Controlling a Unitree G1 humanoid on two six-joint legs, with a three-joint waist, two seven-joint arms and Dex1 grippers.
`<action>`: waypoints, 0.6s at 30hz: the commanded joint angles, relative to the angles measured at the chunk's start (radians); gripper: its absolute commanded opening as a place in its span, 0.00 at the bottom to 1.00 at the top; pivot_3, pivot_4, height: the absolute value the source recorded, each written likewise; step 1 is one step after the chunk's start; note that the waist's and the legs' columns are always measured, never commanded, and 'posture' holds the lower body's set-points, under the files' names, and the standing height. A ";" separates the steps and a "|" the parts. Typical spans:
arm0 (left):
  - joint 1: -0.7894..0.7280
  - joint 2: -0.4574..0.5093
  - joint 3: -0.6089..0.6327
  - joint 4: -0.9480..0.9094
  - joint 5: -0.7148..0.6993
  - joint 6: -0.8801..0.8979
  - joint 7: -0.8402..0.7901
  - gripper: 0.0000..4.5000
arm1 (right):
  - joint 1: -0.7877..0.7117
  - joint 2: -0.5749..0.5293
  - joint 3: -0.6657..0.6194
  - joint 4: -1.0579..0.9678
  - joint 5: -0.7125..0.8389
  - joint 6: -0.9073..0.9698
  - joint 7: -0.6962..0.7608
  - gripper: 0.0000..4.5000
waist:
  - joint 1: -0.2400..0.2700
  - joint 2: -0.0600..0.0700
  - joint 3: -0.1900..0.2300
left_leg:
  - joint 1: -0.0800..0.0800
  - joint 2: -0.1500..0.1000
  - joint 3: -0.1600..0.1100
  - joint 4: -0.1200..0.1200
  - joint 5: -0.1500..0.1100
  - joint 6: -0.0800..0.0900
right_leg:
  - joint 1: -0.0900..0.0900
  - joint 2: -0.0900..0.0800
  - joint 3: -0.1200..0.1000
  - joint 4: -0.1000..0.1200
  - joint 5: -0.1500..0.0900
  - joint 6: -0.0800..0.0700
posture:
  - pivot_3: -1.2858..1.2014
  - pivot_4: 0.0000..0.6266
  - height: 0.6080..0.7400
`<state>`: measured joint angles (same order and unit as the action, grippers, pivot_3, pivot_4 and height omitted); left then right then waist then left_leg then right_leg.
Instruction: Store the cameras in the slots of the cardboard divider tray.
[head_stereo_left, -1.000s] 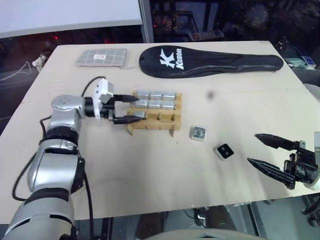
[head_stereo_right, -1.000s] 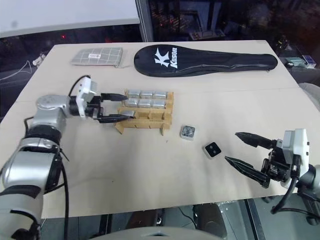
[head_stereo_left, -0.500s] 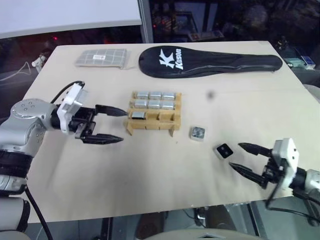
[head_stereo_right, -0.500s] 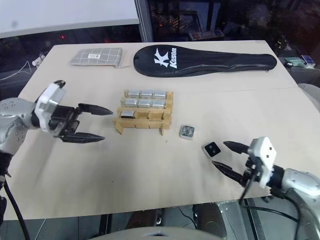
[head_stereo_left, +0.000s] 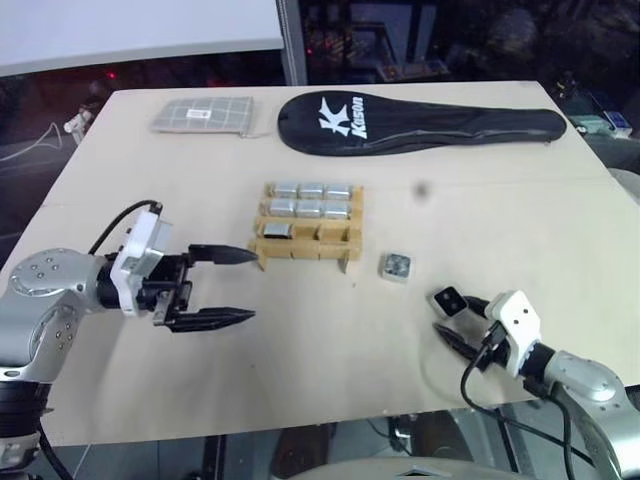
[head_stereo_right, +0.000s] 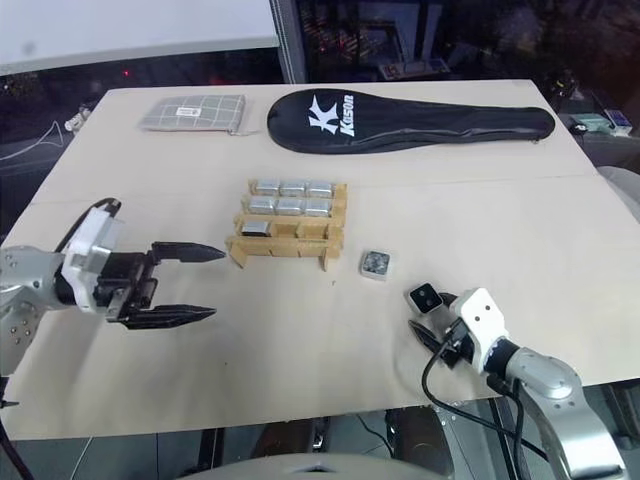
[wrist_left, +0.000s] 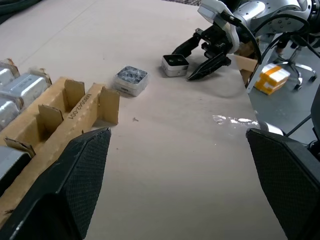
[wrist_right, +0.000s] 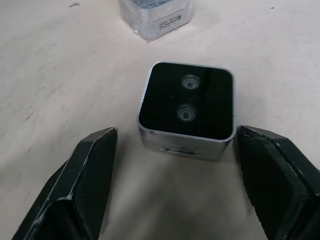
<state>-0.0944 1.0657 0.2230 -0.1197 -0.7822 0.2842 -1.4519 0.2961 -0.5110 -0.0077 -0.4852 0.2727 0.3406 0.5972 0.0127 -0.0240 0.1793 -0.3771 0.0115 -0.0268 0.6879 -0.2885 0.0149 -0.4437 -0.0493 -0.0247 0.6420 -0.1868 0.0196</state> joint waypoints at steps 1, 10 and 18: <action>0.000 -0.003 0.047 -0.033 0.006 0.012 -0.002 0.99 | 0.003 0.018 -0.002 -0.007 -0.013 -0.028 -0.022 0.85 | -0.001 0.000 0.000 | 0.000 0.000 0.000 0.000 0.000 0.000 | 0.000 0.000 0.000 0.000 0.000 0.000 | 0.52 0.24 1.00; -0.035 -0.018 0.042 -0.016 0.019 0.027 -0.019 1.00 | -0.006 0.057 -0.004 -0.024 -0.010 -0.042 -0.045 0.39 | -0.001 0.000 0.000 | 0.000 0.000 0.000 0.000 0.000 0.000 | 0.000 0.000 0.000 0.000 0.000 0.000 | 0.52 0.24 1.00; -0.158 -0.128 -0.035 0.011 0.051 0.131 0.133 1.00 | -0.114 -0.035 0.030 0.024 -0.149 -0.258 0.030 0.39 | -0.001 0.000 0.000 | 0.001 0.000 0.001 0.000 0.000 0.000 | 0.000 0.000 0.001 0.000 0.000 0.000 | 0.52 0.24 1.00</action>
<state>-0.2189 0.9528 0.2034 -0.1130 -0.7434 0.3898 -1.3723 0.2175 -0.5227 0.0122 -0.4524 0.1772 0.1968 0.6024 0.0113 -0.0236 0.1794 -0.3764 0.0109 -0.0266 0.6880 -0.2884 0.0150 -0.4434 -0.0490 -0.0239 0.6421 -0.1866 0.0198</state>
